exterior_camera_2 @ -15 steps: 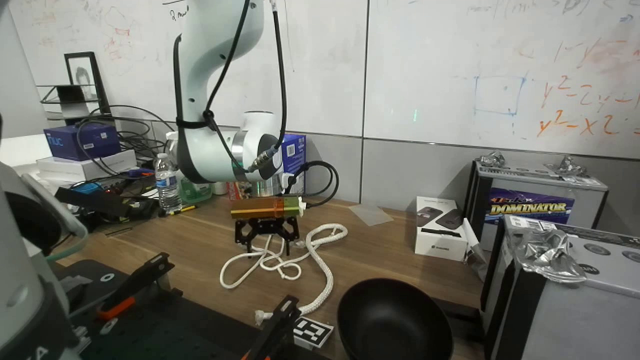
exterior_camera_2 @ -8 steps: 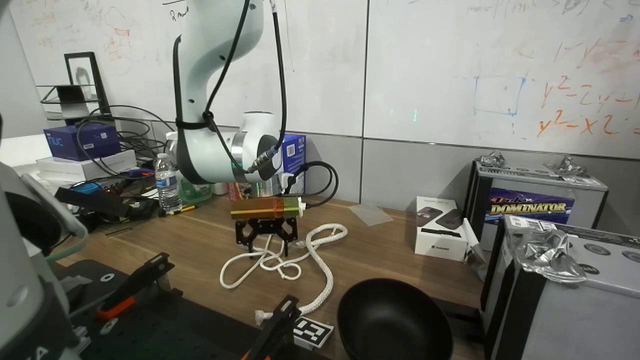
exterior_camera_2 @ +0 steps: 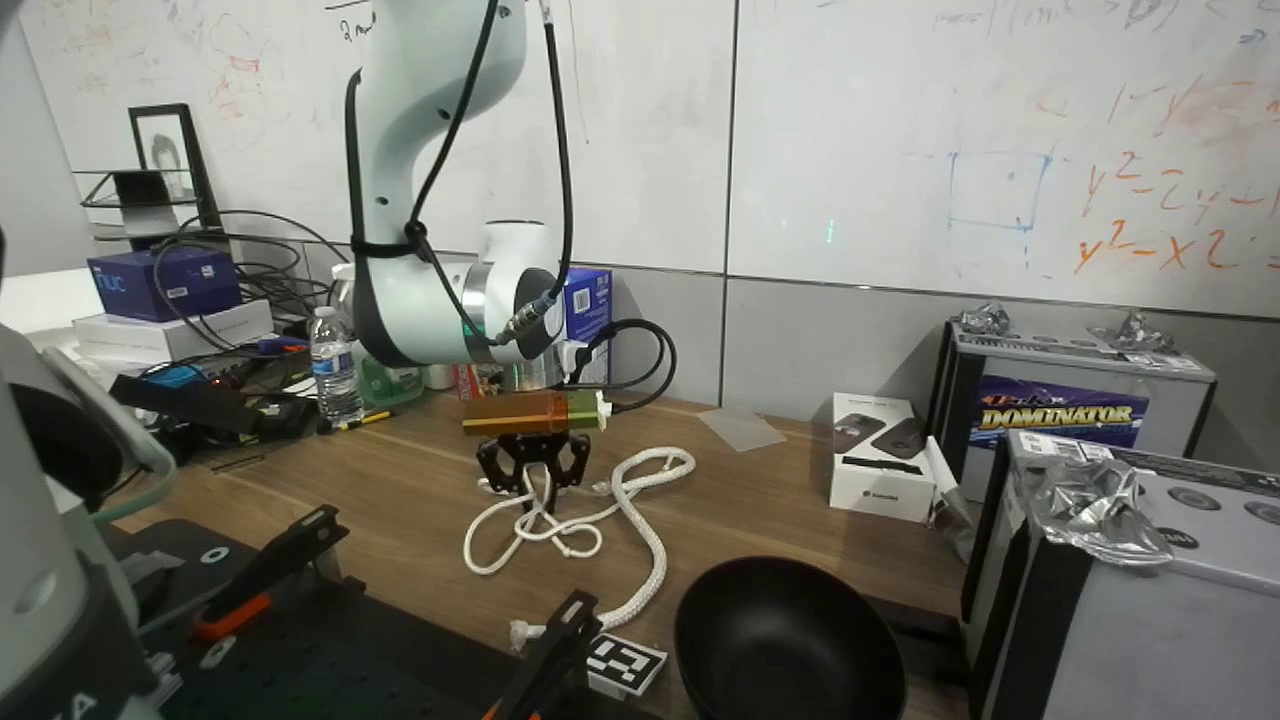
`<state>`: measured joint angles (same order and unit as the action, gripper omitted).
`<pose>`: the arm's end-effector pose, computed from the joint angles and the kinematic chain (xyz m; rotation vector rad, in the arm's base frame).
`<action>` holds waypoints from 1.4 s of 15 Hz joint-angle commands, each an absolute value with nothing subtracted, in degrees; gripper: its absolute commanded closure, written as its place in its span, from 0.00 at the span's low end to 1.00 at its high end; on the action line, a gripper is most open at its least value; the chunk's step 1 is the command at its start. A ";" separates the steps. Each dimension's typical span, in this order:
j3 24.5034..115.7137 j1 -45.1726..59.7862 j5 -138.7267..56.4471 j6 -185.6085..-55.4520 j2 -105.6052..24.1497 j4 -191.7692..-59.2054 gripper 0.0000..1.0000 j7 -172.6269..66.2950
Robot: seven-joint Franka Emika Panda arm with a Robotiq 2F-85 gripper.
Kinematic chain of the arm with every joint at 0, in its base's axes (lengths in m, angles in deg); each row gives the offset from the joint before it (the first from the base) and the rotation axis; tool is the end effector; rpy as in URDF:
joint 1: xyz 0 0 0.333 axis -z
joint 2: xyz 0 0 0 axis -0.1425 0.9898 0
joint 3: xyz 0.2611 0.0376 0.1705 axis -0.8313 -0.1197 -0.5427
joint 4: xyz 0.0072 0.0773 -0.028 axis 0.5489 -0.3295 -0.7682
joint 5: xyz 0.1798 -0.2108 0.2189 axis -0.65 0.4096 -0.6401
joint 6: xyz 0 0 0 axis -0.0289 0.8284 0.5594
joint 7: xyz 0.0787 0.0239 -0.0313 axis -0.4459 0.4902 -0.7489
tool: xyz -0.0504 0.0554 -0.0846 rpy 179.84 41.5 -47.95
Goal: Put the left and right ropes in the box respectively
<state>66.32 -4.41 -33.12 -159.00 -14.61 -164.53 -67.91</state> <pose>0.4612 0.1159 0.0611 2.9856 0.8984 -0.0262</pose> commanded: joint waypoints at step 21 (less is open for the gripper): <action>58.74 2.11 -37.13 -120.13 -41.75 -140.00 0.87 -60.08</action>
<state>57.35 5.59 -38.49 -126.92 -38.88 -145.83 -64.52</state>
